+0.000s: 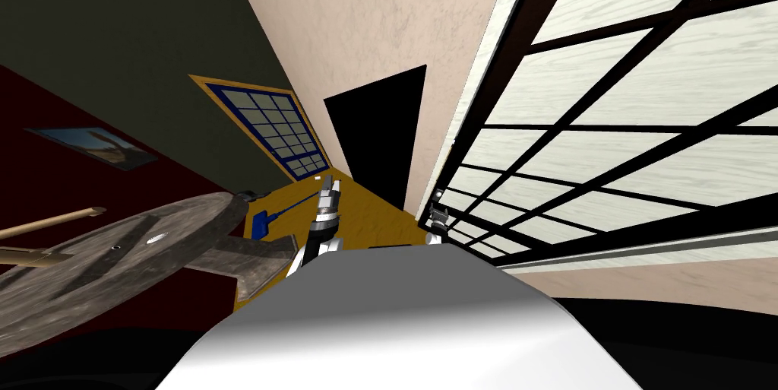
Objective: Pull the door open
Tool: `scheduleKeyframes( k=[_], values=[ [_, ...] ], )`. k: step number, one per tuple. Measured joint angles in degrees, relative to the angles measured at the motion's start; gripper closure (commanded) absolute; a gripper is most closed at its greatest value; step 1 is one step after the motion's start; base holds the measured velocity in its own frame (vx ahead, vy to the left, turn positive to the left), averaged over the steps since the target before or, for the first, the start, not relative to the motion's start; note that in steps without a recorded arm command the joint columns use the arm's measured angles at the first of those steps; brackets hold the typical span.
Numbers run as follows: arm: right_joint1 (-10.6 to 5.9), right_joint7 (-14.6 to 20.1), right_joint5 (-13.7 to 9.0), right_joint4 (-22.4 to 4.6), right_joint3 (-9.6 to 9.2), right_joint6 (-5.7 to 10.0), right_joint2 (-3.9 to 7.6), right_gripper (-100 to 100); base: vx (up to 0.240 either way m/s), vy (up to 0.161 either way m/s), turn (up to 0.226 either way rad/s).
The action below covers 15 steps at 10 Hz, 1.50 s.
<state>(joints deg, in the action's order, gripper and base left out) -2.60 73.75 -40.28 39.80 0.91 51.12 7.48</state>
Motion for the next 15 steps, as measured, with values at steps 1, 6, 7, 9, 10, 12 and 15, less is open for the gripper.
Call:
scheduleKeyframes(
  k=[1, 6, 7, 9, 10, 12, 15],
  values=[
    [0.05, 1.0, -0.4, 0.2, -0.18, 0.04, -0.23, -100, -0.027, 0.003, 0.003],
    [1.11, 5.3, -0.6, -1.4, -0.54, 0.62, 3.02, -100, 0.166, -0.01, 0.03],
    [2.53, 6.3, -0.6, -0.3, -0.6, 0.42, 3.98, -100, 0.143, 0.023, 0.021],
    [3.24, 8.8, -0.6, -1.3, -0.86, 0.88, 5.85, -100, 0.117, 0.011, 0.026],
    [4.59, 9.6, -0.7, -0.1, -0.85, 0.52, 6.84, -100, 0.089, 0.004, 0.012],
    [4.45, 11.1, -0.7, -1.4, -1.02, 0.86, 7.89, -100, 0.105, 0.01, 0.025],
    [4.35, 15.0, -0.6, -4.8, -1.47, 2.37, 10.26, -100, 0.144, -0.011, 0.011]
  ],
)
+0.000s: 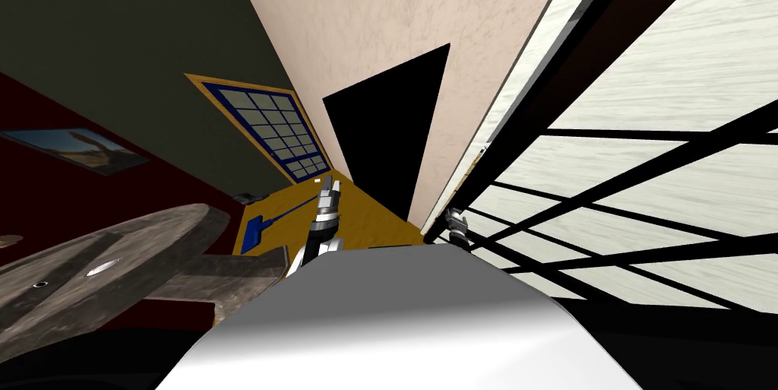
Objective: Pull the door open
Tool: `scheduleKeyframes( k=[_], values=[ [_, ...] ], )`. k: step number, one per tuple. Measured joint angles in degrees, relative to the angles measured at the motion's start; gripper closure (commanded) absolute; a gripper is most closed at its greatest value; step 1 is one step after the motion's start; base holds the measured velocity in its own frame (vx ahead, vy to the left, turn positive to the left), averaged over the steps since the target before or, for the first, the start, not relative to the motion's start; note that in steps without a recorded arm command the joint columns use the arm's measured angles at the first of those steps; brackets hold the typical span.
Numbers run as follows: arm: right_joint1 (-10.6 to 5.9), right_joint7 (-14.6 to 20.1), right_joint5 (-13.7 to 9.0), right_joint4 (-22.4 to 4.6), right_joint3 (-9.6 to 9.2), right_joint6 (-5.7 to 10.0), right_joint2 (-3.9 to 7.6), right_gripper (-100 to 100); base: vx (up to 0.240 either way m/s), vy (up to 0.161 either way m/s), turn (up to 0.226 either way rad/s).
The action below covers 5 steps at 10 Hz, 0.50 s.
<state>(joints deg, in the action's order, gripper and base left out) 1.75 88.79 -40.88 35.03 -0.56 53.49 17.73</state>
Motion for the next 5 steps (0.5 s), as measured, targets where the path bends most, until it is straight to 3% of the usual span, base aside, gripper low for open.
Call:
scheduleKeyframes(
  k=[1, 2, 5],
  values=[
    [0.82, -0.3, -0.1, 1.5, 0.12, -0.54, 0.14, -100, 0.016, -0.002, -0.005],
    [0.89, -0.3, -0.1, 1.6, 0.13, -0.62, 0.16, 100, 0.0, 0.0, 0.0],
    [0.85, -0.3, -0.1, 1.4, 0.14, -0.6, 0.16, 100, -0.006, -0.001, 0.002]
  ],
)
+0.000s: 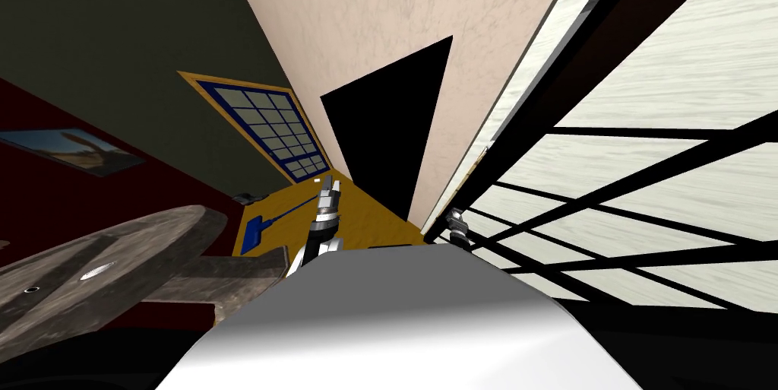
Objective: Pull the door open
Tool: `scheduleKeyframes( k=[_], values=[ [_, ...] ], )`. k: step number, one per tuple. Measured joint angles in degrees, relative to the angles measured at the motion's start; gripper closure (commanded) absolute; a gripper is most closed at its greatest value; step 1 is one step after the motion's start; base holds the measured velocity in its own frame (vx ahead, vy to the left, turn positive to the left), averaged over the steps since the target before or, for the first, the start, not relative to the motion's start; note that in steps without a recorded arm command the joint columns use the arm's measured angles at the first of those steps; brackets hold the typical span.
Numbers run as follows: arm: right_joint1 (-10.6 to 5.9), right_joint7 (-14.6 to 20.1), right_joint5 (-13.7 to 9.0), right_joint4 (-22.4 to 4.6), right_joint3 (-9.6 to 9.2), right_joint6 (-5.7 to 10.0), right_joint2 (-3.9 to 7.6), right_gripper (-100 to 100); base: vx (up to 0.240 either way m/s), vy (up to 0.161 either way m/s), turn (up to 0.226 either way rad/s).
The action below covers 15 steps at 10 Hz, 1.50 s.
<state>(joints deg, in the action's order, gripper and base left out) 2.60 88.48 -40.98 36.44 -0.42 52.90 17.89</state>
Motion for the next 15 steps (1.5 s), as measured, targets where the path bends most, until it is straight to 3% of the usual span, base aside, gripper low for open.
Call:
scheduleKeyframes(
  k=[4, 6, 8, 10, 11, 13, 15],
  values=[
    [-0.55, 0.6, 0.4, -0.8, -0.52, 0.42, 0.36, 100, -0.087, 0.002, 0.028],
    [0.42, 0.9, 0.9, 1.4, -1.51, -0.25, 0.48, 100, -0.209, 0.026, 0.057],
    [0.58, 1.7, 1.7, 1.9, -2.92, -0.81, 0.85, 100, -0.252, 0.014, 0.068],
    [0.19, 3.3, 2.8, 1.3, -4.64, -0.29, 1.17, 100, -0.278, 0.01, 0.064],
    [1.01, 3.6, 3.1, 3.0, -5.27, -0.91, 1.4, 100, -0.238, 0.005, 0.052],
    [1.41, 4.0, 3.5, 3.6, -6.13, -1.56, 1.43, 100, -0.142, -0.009, 0.047],
    [1.63, 5.0, 4.4, 4.1, -7.61, -1.08, 2.16, 100, -0.247, 0.012, 0.073]
  ],
)
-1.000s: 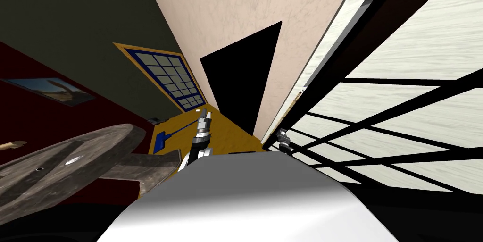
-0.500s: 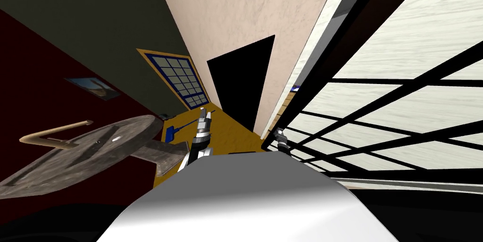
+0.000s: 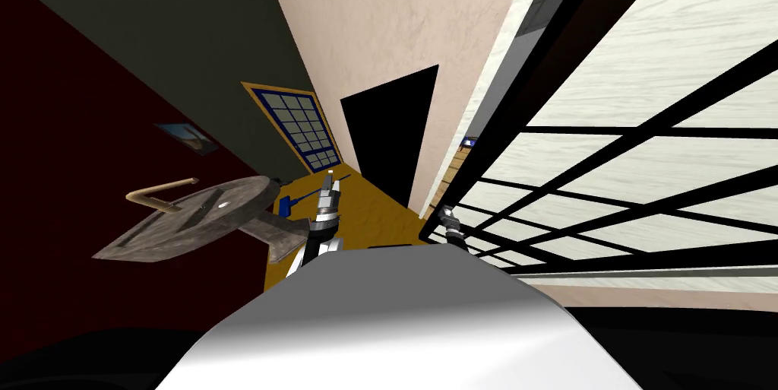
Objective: Pull the door open
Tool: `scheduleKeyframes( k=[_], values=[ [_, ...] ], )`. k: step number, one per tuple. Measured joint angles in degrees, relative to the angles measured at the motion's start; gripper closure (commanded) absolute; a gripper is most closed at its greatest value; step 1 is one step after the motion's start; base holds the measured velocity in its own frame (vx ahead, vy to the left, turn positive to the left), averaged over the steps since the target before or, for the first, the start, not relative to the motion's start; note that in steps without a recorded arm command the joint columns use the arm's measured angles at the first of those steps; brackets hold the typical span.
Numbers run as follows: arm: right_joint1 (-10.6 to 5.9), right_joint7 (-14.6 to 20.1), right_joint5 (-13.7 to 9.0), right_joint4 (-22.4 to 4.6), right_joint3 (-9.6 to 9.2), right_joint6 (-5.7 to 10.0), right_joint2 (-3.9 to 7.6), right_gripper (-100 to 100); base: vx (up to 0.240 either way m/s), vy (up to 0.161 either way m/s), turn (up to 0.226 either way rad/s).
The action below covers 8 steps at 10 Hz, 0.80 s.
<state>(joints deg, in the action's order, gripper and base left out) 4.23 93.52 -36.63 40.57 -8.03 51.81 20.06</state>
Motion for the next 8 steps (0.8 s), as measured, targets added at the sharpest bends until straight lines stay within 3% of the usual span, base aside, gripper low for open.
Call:
scheduleKeyframes(
  k=[5, 8],
  values=[
    [1.74, 2.8, 2.3, 1.7, -4.07, 1.06, 1.69, 100, -0.24, -0.01, 0.055],
    [2.34, 3.7, 3.0, 2.3, -5.42, 1.26, 2.25, 100, -0.155, -0.012, 0.047]
  ],
)
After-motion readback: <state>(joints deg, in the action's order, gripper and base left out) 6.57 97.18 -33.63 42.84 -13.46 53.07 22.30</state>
